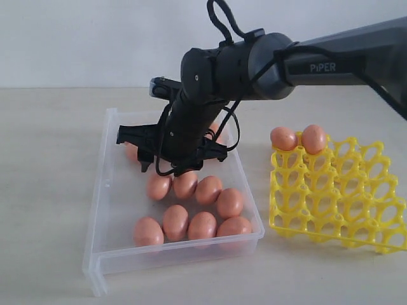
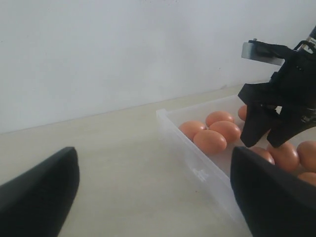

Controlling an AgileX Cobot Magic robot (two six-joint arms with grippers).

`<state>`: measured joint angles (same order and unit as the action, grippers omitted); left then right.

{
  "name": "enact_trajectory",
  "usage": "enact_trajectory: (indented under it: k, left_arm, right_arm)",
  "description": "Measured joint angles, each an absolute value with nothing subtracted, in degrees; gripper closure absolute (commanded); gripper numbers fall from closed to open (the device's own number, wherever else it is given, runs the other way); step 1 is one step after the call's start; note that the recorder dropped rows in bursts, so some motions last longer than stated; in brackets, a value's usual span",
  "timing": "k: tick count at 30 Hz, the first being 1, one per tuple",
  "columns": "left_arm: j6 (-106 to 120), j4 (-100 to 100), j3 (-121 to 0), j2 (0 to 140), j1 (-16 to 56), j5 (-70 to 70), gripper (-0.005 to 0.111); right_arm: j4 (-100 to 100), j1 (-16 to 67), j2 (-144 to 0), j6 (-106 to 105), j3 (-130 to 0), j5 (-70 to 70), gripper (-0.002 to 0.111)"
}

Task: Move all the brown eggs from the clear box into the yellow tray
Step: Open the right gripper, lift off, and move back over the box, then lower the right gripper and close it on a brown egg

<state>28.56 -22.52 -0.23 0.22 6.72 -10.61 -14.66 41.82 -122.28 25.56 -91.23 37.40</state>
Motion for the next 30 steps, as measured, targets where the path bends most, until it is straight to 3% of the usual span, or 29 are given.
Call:
enact_trajectory:
  k: [30]
  left_arm:
    - [28.56, -22.52, -0.23, 0.22, 6.83, -10.61, 0.029]
  right_arm:
    - [-13.38, 44.01, -128.16, 25.24, -91.44, 30.38, 0.054]
